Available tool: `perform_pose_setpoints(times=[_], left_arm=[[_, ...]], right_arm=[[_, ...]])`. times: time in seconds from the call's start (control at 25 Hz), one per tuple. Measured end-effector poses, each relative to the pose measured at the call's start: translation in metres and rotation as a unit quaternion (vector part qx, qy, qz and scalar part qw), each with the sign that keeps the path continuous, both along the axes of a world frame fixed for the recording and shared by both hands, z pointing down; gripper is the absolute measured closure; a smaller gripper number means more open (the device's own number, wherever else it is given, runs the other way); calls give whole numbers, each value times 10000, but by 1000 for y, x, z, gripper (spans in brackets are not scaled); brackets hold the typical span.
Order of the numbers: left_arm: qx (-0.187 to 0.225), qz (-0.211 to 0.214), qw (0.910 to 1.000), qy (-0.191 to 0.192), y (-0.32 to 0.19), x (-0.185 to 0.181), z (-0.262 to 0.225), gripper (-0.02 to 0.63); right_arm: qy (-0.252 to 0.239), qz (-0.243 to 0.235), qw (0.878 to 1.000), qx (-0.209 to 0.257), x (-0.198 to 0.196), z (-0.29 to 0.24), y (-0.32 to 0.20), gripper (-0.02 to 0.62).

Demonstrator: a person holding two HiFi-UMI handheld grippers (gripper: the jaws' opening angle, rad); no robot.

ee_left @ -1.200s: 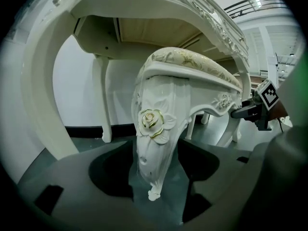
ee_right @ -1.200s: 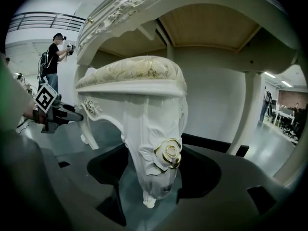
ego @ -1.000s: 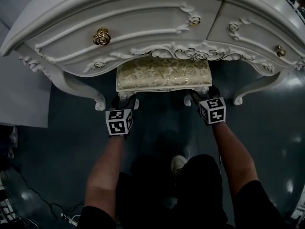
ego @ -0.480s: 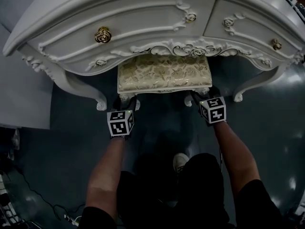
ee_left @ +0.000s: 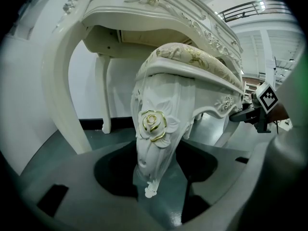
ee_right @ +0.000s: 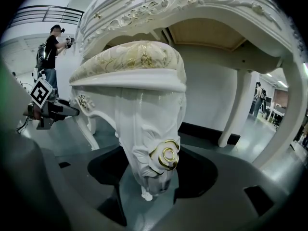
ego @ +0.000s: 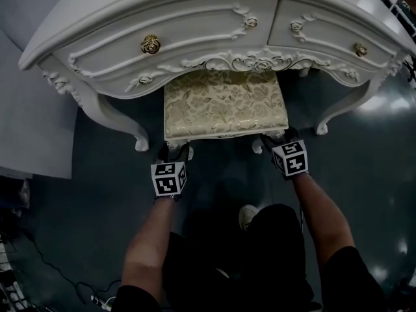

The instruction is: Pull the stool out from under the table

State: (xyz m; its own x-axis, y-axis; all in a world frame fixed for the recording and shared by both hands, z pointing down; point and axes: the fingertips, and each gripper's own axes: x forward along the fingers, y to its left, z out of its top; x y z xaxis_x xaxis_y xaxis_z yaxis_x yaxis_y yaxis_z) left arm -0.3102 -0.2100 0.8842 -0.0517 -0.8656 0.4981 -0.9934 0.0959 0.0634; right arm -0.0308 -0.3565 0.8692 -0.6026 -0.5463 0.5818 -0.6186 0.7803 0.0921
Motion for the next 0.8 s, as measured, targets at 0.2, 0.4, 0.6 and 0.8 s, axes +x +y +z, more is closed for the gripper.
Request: perform_pose_setpoints(times=[0.2, 0.4, 0.6, 0.8], left_arm=[[5, 87, 10000, 30, 25, 13, 1, 347], [20, 182, 9998, 32, 46, 21, 1, 347], [7, 283, 9996, 69, 66, 32, 1, 347], [28, 268, 9996, 91, 81, 39, 1, 347]], right_arm=[[36, 6, 10000, -19, 12, -1, 25, 285], [42, 42, 9999, -84, 22, -2, 53, 285], [60, 82, 9999, -95, 36, 1, 74, 285], [28, 64, 9999, -142, 40, -2, 93, 285]])
